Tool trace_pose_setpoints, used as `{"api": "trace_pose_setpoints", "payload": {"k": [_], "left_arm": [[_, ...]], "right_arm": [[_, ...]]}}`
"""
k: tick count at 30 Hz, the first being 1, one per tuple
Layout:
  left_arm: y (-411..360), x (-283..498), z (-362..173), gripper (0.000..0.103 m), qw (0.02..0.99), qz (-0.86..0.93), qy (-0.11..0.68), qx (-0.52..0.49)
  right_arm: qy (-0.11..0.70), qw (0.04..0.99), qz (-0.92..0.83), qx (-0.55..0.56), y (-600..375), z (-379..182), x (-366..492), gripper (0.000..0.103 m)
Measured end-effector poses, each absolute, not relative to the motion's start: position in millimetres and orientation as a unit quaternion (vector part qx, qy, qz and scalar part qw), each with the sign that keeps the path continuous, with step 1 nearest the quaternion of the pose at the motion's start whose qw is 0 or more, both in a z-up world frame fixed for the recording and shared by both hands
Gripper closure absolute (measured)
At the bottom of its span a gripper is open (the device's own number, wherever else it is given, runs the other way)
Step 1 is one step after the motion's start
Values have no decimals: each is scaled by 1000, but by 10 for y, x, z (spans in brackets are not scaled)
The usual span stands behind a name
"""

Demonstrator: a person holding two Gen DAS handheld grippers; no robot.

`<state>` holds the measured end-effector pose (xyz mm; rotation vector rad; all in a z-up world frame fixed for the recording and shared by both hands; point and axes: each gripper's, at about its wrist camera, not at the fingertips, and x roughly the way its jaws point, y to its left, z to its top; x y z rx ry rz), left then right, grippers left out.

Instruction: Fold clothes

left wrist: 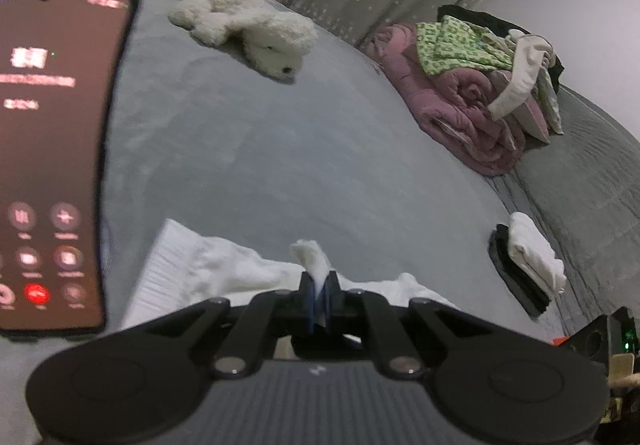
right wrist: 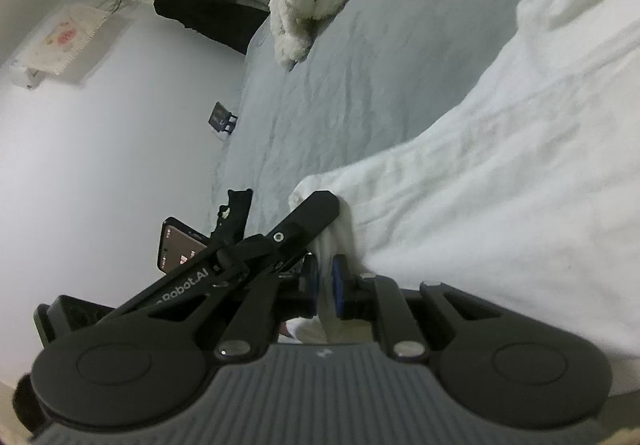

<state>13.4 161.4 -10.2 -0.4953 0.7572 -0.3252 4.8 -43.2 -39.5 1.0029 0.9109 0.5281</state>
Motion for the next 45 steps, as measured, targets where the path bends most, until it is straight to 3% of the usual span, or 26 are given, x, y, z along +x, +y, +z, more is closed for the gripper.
{"api": "trace_pose_setpoints", "payload": {"k": [16,20,22,29,37,42,45], "left_arm": [[2014,19,-81,98,900,-92,343,-254],[2078,-54,-3,97,903,-89,323,-269],[2068,-97,46,98,908,-95,311,-266],[1777,-194,-44,97,917,-137,319,-198],[1759,-316,-336,97,937,-96,316,-118],[1803,-413,-384,98,943,-77,311,-93],[1767,-476,-297,90,943,-85,304,-102]], "right_arm": [[450,673,286,513,-349,-708,43,84],[463,656,307,511,-382,-627,-46,69],[464,658,313,504,-461,-553,-95,68],[426,743,253,450,-1092,-327,-162,68],[379,866,172,276,-1535,-181,-329,68],[361,894,130,233,-1785,-201,-358,68],[348,903,111,224,-1915,-190,-382,68]]}}
